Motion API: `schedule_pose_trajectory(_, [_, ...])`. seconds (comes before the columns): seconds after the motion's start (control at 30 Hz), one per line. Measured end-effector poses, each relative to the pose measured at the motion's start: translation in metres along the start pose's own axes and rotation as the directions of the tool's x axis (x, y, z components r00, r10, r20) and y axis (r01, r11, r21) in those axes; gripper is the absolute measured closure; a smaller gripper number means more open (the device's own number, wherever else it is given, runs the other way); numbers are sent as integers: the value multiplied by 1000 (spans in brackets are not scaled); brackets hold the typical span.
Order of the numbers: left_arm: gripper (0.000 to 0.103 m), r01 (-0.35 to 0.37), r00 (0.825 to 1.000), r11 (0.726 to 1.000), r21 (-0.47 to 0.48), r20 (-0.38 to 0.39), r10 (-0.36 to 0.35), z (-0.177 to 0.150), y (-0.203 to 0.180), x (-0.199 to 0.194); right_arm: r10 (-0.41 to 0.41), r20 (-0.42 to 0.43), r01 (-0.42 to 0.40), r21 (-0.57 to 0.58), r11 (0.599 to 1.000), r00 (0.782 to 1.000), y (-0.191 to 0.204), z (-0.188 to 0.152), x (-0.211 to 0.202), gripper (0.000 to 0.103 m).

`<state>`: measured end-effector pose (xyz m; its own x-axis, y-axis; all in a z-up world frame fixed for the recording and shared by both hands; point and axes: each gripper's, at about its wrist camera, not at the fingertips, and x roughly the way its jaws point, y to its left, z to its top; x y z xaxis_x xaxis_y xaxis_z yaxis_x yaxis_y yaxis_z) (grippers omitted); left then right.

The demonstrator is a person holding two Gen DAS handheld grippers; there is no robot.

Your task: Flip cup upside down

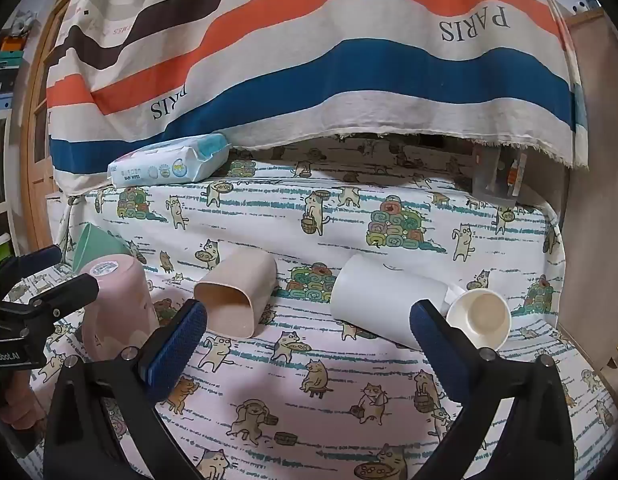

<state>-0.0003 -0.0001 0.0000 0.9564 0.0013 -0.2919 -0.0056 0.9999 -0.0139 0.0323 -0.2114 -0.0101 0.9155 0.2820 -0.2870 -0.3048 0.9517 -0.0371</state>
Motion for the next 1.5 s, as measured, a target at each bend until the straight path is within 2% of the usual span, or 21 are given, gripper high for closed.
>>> schedule_pose_trajectory(0.17, [0, 28, 1000, 999, 15, -11, -28, 0, -3, 1, -7, 8, 7, -8, 1000, 1000, 0, 0, 0, 1])
schedule_pose_trajectory(0.43, [0, 21, 1000, 1000, 8, -10, -21, 1, -3, 0, -22, 19, 22, -11, 1000, 1000, 1, 1, -5, 1])
schedule_pose_trajectory(0.8, [0, 21, 999, 1000, -5, -28, -21, -1, 0, 4, -5, -40, 5, -10, 1000, 999, -3, 1, 4, 1])
schedule_pose_trajectory(0.93, [0, 4, 999, 1000, -7, -34, -4, -2, 0, 5, -9, -37, 8, -20, 1000, 999, 0, 0, 3, 1])
schedule_pose_trajectory(1.17, [0, 11, 1000, 1000, 17, -22, -11, 0, -4, 2, -5, -66, 4, -19, 1000, 998, -2, 0, 8, 1])
schedule_pose_trajectory(1.5, [0, 31, 999, 999, 17, -12, -30, 0, -5, 0, -40, -58, 40, 4, 999, 998, -8, 0, 8, 1])
